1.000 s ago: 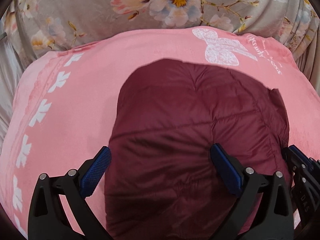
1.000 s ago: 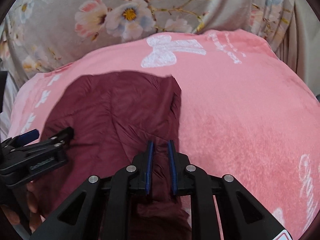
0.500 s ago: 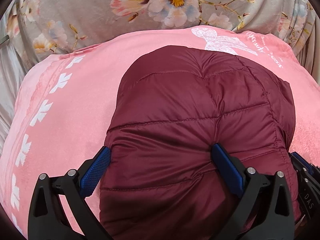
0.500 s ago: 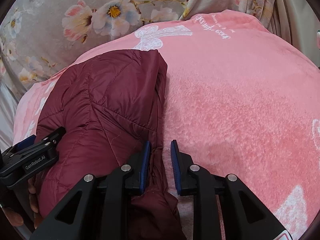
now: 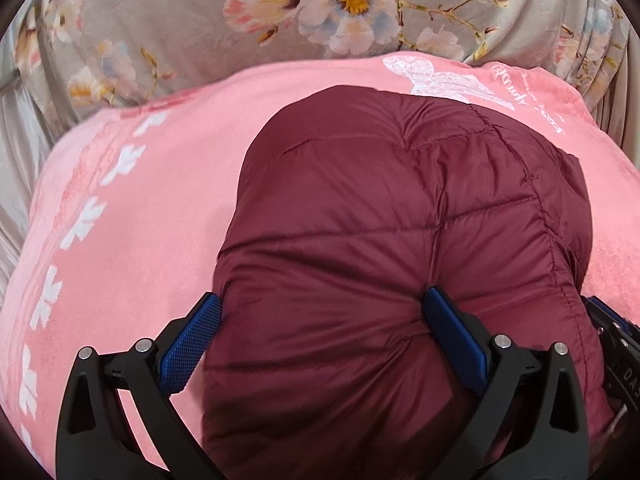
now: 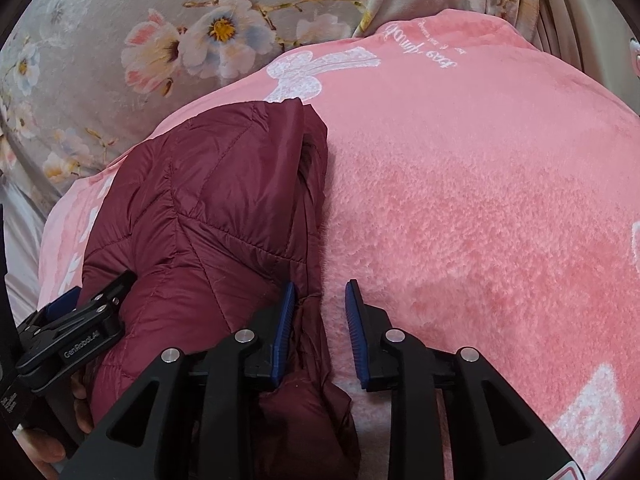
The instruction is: Fold large clothes
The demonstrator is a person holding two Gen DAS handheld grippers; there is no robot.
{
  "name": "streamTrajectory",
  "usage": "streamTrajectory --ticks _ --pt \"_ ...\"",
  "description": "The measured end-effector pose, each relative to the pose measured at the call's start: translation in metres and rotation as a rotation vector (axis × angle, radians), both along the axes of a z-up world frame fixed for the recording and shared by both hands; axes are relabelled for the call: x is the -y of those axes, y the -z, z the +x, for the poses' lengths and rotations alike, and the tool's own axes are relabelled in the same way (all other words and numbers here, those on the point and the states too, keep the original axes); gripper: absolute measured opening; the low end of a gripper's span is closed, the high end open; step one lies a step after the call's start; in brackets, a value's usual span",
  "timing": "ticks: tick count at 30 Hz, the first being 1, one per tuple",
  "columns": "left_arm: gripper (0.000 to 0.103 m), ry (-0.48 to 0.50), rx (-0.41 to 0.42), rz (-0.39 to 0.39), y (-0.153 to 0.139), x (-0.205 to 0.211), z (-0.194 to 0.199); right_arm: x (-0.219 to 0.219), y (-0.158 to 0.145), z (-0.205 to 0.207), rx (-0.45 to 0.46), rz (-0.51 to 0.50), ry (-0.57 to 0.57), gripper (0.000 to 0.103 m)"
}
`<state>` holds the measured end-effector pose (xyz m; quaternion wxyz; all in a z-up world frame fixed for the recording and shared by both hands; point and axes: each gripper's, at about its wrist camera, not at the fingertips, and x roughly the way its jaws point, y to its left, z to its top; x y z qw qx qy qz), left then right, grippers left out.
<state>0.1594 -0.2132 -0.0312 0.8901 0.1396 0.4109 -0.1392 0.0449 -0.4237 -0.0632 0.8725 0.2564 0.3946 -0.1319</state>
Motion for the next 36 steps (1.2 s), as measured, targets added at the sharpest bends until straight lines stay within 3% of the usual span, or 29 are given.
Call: streamTrajectory --ticks 2,3,6,10,17,24,25,27,29,30,32,36 --pt "0.098 -0.014 -0.09 -0.053 -0.007 -0.018 0.002 0.003 -0.006 -0.006 -0.002 0.026 0.005 0.04" --pt "0.098 -0.019 -0.13 -0.088 -0.008 -0.027 0.004 0.009 -0.01 -0.01 0.011 0.07 0.008 0.048" --pt "0.098 -0.055 -0.292 -0.239 -0.003 -0.064 0.021 0.025 -0.011 -0.014 0.046 0.2 0.002 0.06" --pt "0.098 -0.083 -0.429 -0.416 0.013 -0.092 0.036 0.034 -0.004 -0.006 0.038 0.319 -0.014 0.063" --pt "0.098 -0.013 -0.472 -0.467 0.019 -0.079 0.037 0.027 0.013 0.012 0.067 0.465 -0.071 0.065" --pt "0.095 -0.013 -0.44 -0.416 0.011 -0.057 0.032 0.014 0.018 0.025 0.06 0.45 -0.052 0.064" --pt "0.09 -0.015 -0.428 -0.404 0.008 -0.055 0.031 0.011 0.018 0.027 0.057 0.461 -0.052 0.062" --pt "0.079 -0.005 -0.379 -0.357 -0.003 -0.05 0.024 0.008 0.015 0.028 0.063 0.45 -0.049 0.044" --pt "0.061 0.026 -0.329 -0.308 -0.016 -0.045 0.017 0.003 0.005 0.026 0.066 0.386 -0.056 0.031" --pt "0.057 0.046 -0.3 -0.286 -0.025 -0.042 0.013 -0.002 -0.004 0.022 0.073 0.345 -0.06 0.025" --pt "0.044 0.08 -0.254 -0.255 -0.041 -0.038 0.004 -0.009 -0.015 0.016 0.085 0.291 -0.07 0.021" --pt "0.039 0.154 -0.131 -0.226 -0.081 -0.034 -0.023 -0.035 -0.052 -0.008 0.124 0.122 -0.091 0.02"
